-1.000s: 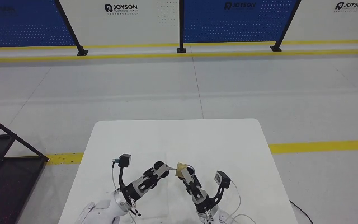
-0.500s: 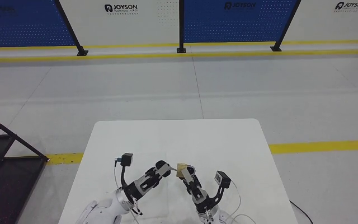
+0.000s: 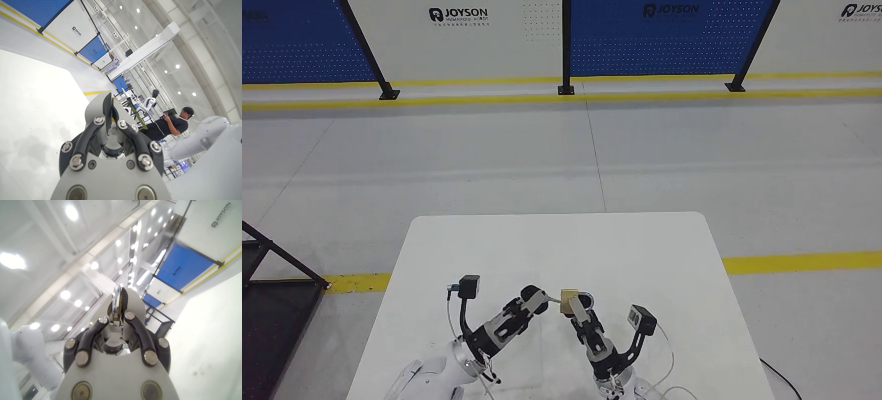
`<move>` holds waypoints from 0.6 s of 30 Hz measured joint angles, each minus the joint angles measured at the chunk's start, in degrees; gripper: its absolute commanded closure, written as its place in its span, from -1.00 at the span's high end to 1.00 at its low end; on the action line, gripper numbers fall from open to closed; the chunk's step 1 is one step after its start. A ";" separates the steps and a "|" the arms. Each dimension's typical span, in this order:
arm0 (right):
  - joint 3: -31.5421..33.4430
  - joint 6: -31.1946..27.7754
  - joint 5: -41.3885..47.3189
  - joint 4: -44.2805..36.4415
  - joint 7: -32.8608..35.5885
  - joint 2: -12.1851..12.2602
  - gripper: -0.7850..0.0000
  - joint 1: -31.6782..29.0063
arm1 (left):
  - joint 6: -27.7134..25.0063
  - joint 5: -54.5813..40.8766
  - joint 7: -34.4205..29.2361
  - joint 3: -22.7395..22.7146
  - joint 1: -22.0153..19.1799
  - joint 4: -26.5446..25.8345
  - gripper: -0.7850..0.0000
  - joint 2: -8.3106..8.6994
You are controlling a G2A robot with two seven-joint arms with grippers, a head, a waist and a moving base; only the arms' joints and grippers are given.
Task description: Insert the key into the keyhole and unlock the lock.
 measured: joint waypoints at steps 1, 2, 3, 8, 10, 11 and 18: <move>0.10 -0.05 -0.19 -0.03 -0.51 -0.12 -1.00 -0.16 | -0.36 -0.25 1.20 0.16 0.08 0.21 -1.00 -0.08; 0.19 -0.11 -0.40 0.00 -0.83 -0.21 -1.00 -0.24 | -0.64 -0.57 2.16 0.23 0.15 0.37 -1.00 -0.15; 0.31 -0.19 -0.58 0.04 -1.13 -0.28 -1.00 -0.32 | -0.95 -0.89 3.09 0.29 0.21 0.52 -1.00 -0.21; 0.70 -0.25 -1.71 0.16 -1.41 -0.42 -1.00 -0.53 | -1.75 -1.06 4.32 0.46 0.28 0.86 -1.00 -0.29; 0.69 -0.25 -1.69 0.16 -1.39 -0.42 -1.00 -0.53 | -1.73 -1.06 4.29 0.46 0.28 0.85 -1.00 -0.28; 0.69 -0.25 -1.68 0.16 -1.39 -0.42 -1.00 -0.53 | -1.72 -1.06 4.29 0.45 0.28 0.85 -1.00 -0.28; 0.69 -0.25 -1.67 0.15 -1.39 -0.42 -1.00 -0.53 | -1.44 -0.50 4.83 0.42 -0.01 0.74 -1.00 -0.34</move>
